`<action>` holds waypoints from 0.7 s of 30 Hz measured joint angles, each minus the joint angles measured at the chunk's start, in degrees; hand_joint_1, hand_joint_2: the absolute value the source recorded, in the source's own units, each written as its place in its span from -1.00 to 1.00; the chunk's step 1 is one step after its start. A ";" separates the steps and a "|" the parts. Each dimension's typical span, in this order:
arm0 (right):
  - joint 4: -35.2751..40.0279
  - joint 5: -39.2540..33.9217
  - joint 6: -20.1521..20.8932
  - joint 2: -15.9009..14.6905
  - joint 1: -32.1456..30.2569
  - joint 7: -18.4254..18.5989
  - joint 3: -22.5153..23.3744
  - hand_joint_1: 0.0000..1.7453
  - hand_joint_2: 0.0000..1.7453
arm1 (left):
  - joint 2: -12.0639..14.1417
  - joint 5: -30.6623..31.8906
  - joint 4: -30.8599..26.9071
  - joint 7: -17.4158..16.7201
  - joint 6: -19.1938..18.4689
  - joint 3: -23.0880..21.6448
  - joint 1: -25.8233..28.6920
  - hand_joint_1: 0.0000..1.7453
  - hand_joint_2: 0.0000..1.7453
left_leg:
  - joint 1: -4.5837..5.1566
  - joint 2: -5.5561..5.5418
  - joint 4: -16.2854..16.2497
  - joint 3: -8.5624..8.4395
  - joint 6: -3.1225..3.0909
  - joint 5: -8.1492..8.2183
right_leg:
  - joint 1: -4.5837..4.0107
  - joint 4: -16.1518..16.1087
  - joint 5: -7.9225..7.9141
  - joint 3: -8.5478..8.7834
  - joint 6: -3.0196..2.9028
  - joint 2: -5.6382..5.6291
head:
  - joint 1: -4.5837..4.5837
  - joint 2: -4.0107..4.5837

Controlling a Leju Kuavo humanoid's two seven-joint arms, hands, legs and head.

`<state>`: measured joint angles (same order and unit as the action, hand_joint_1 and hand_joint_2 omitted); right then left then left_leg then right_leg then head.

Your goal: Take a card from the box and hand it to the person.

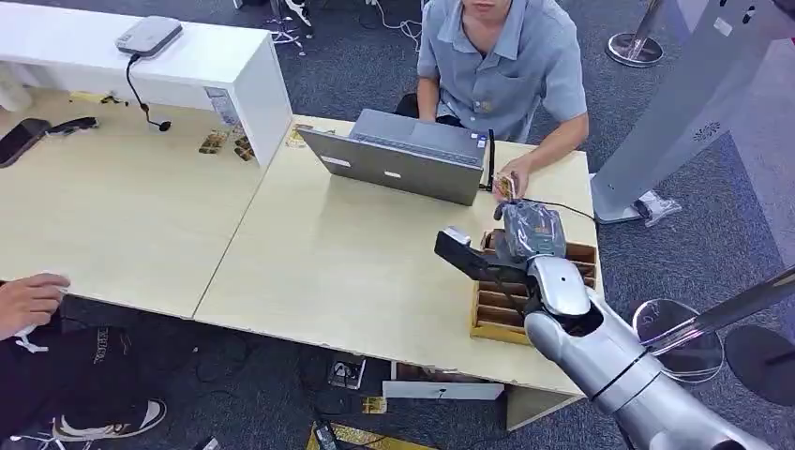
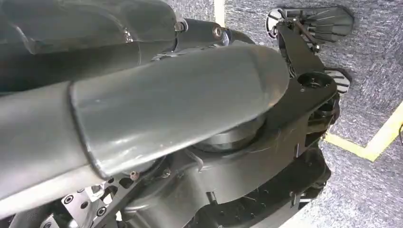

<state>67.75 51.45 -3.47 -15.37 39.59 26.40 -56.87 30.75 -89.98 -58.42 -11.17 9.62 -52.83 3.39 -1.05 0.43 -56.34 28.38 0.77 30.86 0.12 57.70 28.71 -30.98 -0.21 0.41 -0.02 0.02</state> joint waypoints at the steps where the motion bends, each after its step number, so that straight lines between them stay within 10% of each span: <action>1: -0.32 0.00 0.04 0.00 0.18 0.00 -0.02 0.16 1.00 | 0.00 0.00 0.02 0.00 -0.02 -0.02 -0.03 -1.00 -1.00 | 0.00 0.00 0.00 0.00 0.00 0.00 | 0.00 0.00 0.00 0.00 0.00 0.00 | 0.00 0.00; 21: -2.95 -0.24 0.28 0.00 0.60 -0.11 -0.42 0.16 1.00 | 0.00 0.00 0.09 -0.07 -0.02 -0.20 -0.23 -1.00 -1.00 | 0.00 0.00 0.00 0.00 0.00 0.00 | 0.00 0.00 0.00 0.00 0.00 0.00 | 0.00 0.00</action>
<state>64.81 51.21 -3.19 -15.37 40.19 26.30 -57.29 30.75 -89.98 -58.34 -11.23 9.60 -53.02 3.16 -1.05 0.43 -56.34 28.38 0.77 30.86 0.12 57.70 28.71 -30.97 -0.21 0.41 -0.02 0.02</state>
